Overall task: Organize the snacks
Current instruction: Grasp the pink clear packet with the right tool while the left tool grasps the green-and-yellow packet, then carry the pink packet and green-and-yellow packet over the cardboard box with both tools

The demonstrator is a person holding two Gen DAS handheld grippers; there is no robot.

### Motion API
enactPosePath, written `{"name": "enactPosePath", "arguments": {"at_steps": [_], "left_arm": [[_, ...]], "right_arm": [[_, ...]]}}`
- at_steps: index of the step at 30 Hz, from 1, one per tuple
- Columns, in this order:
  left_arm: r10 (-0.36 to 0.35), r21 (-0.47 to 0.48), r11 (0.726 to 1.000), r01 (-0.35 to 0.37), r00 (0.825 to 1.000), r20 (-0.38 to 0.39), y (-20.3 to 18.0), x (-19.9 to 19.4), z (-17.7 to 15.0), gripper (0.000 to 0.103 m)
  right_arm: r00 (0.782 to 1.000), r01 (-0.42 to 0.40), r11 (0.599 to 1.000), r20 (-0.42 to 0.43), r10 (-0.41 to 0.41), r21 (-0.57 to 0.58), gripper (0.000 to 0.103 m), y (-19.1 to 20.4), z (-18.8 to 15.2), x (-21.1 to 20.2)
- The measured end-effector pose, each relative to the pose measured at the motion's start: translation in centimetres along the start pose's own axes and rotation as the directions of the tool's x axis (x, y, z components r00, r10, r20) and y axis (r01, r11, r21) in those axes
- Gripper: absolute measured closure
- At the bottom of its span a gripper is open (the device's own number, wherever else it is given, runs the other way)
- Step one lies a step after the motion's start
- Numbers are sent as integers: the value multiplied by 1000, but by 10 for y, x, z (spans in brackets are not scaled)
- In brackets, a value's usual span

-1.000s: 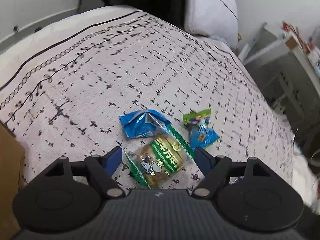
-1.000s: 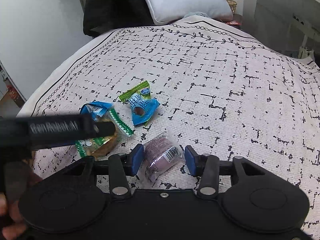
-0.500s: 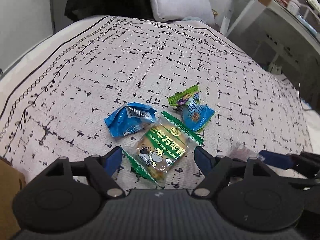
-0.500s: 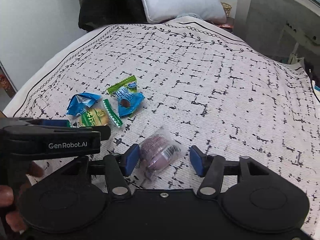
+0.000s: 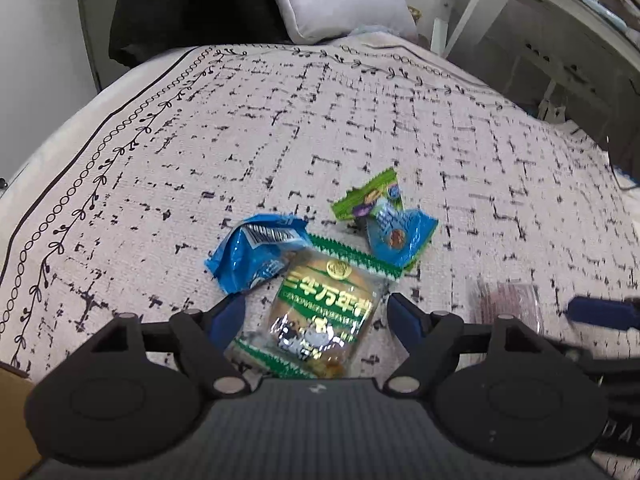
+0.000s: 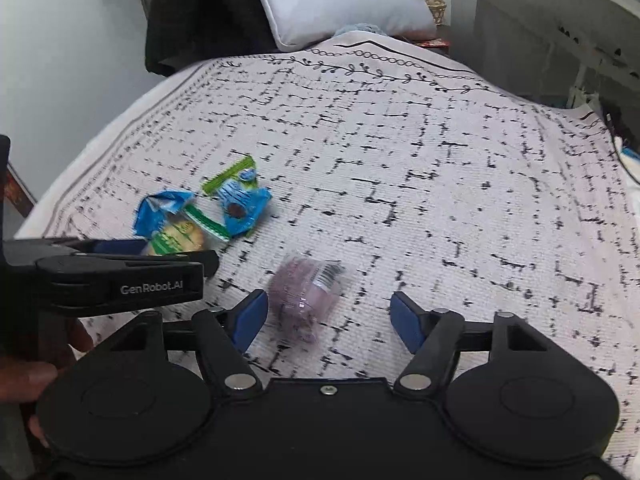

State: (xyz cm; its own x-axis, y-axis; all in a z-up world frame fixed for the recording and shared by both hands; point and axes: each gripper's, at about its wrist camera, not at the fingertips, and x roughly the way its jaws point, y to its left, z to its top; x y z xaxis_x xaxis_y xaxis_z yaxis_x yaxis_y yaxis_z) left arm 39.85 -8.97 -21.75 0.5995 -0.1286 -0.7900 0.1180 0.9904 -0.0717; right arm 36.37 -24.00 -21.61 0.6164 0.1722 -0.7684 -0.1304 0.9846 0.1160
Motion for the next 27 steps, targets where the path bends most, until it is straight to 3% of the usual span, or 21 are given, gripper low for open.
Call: {"name": "enactPosePath", "arguments": {"at_steps": [3,4,5,12,15,17,18,21,27], "left_arm": [[2,-37,999,-2,1000,-6,5,-3,1,41],[2,-47,999,-3,1000,-10,5,-4,1,50],[9,-47,999,-10,1000,-13,5,-4,1,52],[19,-96,995,-23,999,-45,13,-22,-3,53],[28,-114,993,-30,999,-19,18,-42,-2,53],[32,-131,991,-31,999,7,21,-58,0,53],[35,-138,990,-32,999,18,22,-64,1,53],[50,-172,984,-40,997,55,26,-86,0,53],[66,-267,963,-48,996,58,33,-113,-16,53]], "right_arm": [[1000,-23,1000,6,23,-3,39,3,0,1],[1000,-26,1000,6,26,-5,39,4,0,2],[1000,-26,1000,6,26,-5,39,5,1,3],[1000,-25,999,1,26,-27,39,17,5,11],[1000,-14,998,-10,13,-67,39,26,3,17],[1000,15,994,-6,-16,-110,47,33,1,19],[999,35,991,-1,-36,-132,60,36,1,20],[998,62,982,7,-61,-176,67,42,0,19],[999,26,988,37,-20,-153,69,45,2,0]]}}
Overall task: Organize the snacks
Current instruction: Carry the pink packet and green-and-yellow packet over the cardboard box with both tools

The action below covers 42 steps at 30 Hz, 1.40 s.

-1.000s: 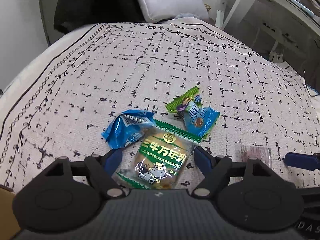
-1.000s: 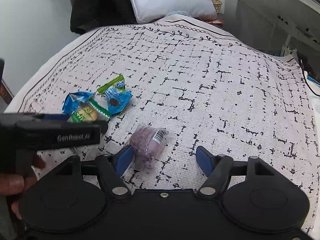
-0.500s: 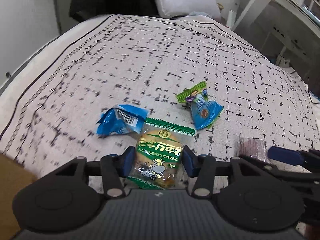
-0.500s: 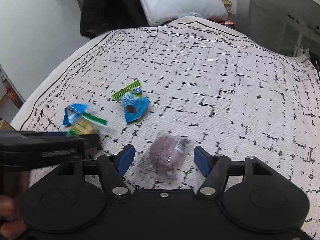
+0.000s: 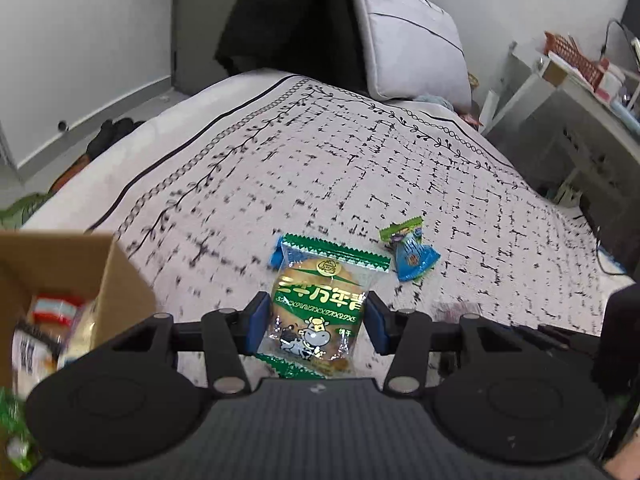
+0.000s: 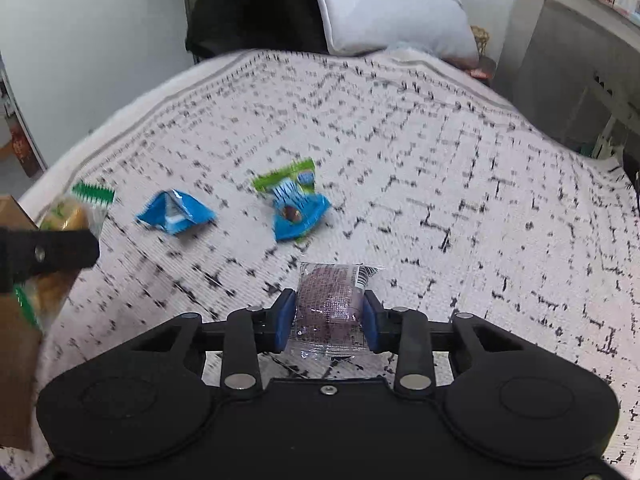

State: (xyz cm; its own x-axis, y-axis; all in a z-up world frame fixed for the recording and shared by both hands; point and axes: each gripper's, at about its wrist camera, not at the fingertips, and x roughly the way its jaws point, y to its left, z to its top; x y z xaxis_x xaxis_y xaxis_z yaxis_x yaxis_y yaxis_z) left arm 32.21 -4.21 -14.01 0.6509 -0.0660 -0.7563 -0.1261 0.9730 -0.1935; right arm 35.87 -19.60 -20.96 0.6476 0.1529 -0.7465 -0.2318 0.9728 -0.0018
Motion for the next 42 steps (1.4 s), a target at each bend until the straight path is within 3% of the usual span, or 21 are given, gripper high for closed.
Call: {"name": "enactPosePath", "arguments": {"at_steps": [9,20,33,42], "left_arm": [[22,-70,997,-17,997,69,19,-55,0,54],[91,-181,981,-66,987,133,58,-122,0,54],[141,-286,953,-101,982,122,93,-171,-4,53],[161,-329,936,-125,983,86,119,-184,-11,53]], "right_arm": [[993,-94,995,75,93,16,69,23,10,-37],[958,-208,978,196,207,-19,69,67,21,-93],[916,-328,945,246,316,9,69,102,14,-127],[891,-389,920,233,391,-55,69,120,2,-132]]}}
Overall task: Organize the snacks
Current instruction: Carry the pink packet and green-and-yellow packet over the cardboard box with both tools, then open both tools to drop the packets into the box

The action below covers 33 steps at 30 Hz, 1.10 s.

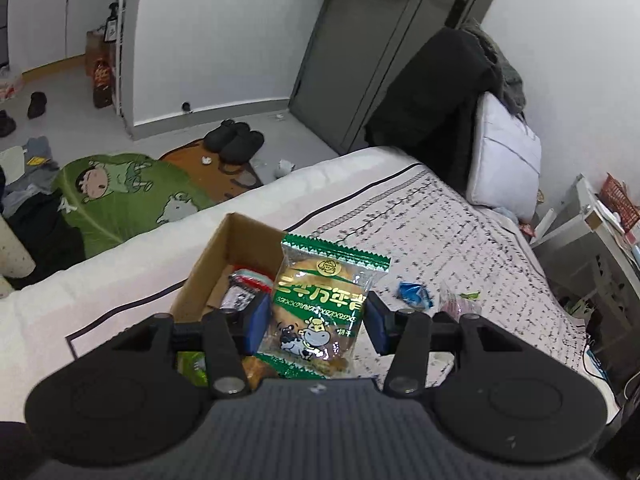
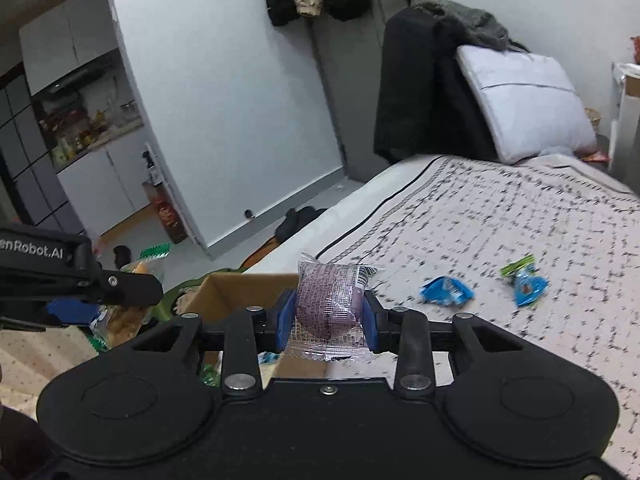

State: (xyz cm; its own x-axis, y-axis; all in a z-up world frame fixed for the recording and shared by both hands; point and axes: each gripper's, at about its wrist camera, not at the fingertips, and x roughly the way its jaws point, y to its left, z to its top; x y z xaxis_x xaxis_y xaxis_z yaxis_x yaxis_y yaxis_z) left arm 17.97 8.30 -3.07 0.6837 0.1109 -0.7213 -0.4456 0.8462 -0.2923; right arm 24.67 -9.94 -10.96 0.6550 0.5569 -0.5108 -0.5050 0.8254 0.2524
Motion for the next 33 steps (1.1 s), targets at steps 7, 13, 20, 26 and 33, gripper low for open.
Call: {"name": "enactPosePath", "arguments": {"at_steps": [7,13,20,26,33], "left_arm": [[30,-27,999,-30,999,-17,15,4,5,53],[56,-73,995,-61,996,-69,29,20,4,53],[64,-116,990,-75,993,-101,42,25,6,50],[103,-126,985,-114,990,-95,47,18,8,40],[128,-113,984,-139,987,-97,45,13,5,25]], "right_arm": [[998,-59,998,-20,58,-15,69,16,-3,12],[993,-103,994,-58,101,-39,69,32,-8,20],[984,-152,987,-97,146,-55,68,48,-14,23],[979,-169,983,-129,159,-74,52,55,-19,21],[986,-135,989,-108,128,-58,49,35,-13,7]]}}
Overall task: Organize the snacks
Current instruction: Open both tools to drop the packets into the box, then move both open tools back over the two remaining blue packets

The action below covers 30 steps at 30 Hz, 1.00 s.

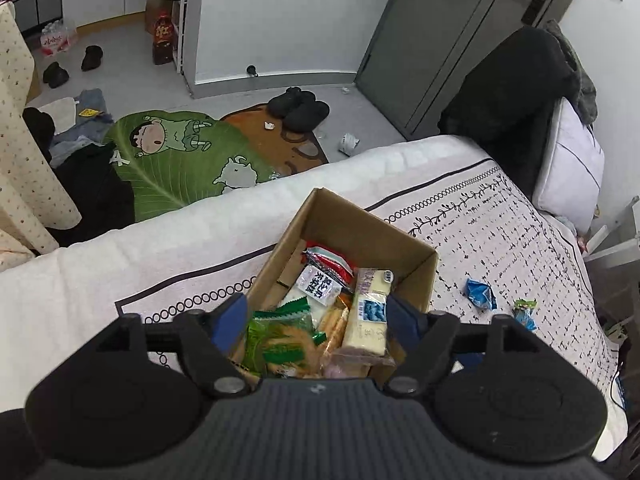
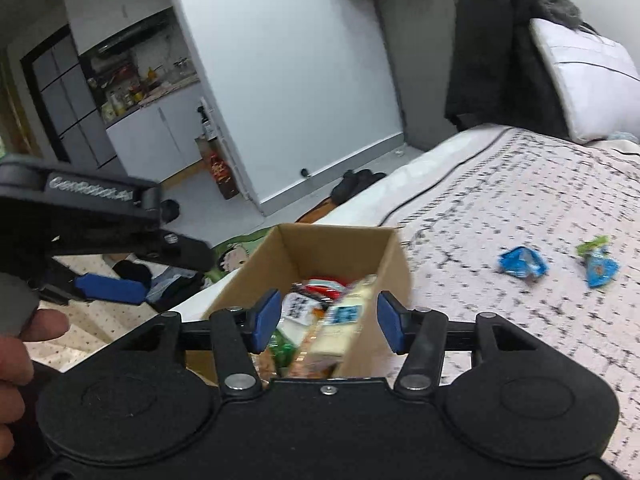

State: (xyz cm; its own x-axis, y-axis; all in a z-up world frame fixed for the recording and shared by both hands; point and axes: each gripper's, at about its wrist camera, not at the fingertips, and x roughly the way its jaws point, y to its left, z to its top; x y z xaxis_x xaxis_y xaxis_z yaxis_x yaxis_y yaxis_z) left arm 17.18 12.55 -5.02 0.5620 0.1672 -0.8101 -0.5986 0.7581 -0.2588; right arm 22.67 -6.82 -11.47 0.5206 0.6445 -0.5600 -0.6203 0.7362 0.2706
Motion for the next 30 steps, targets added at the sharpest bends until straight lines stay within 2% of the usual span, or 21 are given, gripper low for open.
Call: {"name": "enactPosePath", "arguments": {"at_steps": [3,10,19,27,30], "left_arm": [[-12,5,1000,12,1000,-3,-4,-2,-2,22],[-23,27,999,23,1000,8,-23,-4,-7,18],[-46,67,997,45,999,16,-49,0,-15,16],[-82,109,991,79,996,23,-78,9,-20,15],[-88,130,988,84,996,26,-89,15,-22,12]], "right_arm": [[999,31,999,9,-31,17,48,-18,1,-8],[997,70,997,24,-71,24,28,-46,5,-19],[994,105,994,38,-107,42,15,-77,10,-29],[990,137,987,18,-139,85,11,-113,15,-28],[988,150,985,26,-153,88,11,-125,18,-29]]}}
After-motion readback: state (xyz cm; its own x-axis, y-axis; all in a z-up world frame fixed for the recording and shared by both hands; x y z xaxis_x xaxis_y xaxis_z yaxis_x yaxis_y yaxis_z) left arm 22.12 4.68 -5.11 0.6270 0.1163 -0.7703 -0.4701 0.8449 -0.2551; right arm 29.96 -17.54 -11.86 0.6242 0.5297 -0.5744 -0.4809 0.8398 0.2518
